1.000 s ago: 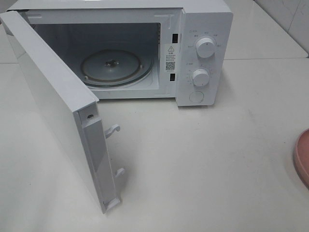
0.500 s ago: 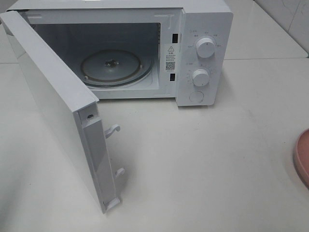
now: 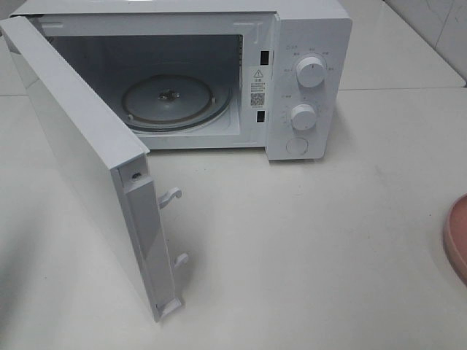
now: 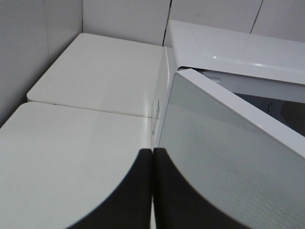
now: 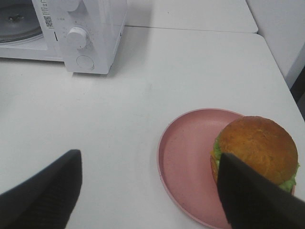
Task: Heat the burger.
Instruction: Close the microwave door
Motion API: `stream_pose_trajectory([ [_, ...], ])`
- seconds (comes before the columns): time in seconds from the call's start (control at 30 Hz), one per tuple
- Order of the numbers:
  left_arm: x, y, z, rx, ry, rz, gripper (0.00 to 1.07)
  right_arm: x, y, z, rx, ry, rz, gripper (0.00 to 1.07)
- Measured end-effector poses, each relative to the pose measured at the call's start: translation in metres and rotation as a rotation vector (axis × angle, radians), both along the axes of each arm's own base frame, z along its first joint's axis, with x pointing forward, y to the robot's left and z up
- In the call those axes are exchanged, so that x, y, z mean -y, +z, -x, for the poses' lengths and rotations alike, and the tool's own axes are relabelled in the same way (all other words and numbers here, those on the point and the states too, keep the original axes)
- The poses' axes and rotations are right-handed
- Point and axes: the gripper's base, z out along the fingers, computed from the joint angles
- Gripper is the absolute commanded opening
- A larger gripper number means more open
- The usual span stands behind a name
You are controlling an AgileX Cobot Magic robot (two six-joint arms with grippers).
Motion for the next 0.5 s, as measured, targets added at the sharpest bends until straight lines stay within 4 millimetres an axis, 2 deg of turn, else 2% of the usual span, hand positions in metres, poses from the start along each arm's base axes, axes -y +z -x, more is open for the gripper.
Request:
stream_pose_trajectory([
  [0.03, -0.001, -0.01, -0.004, 0.024, 0.014, -0.006, 0.0, 0.0, 0.0, 0.0, 0.0, 0.0, 0.0, 0.76],
  [0.1, -0.002, -0.018, -0.009, 0.043, 0.025, -0.013, 0.0, 0.0, 0.0, 0.0, 0.0, 0.0, 0.0, 0.76],
  [0.23, -0.003, -0.029, -0.018, 0.044, 0.039, -0.019, 0.0, 0.0, 0.0, 0.0, 0.002, 0.0, 0.0, 0.76],
  [0.37, -0.002, -0.048, -0.039, -0.021, 0.027, -0.065, 0.0, 0.0, 0.0, 0.0, 0.002, 0.0, 0.0, 0.76],
  [0.5, 0.0, -0.057, -0.05, -0.017, -0.008, -0.119, 0.0, 0.0, 0.0, 0.0, 0.002, 0.0, 0.0, 0.76],
])
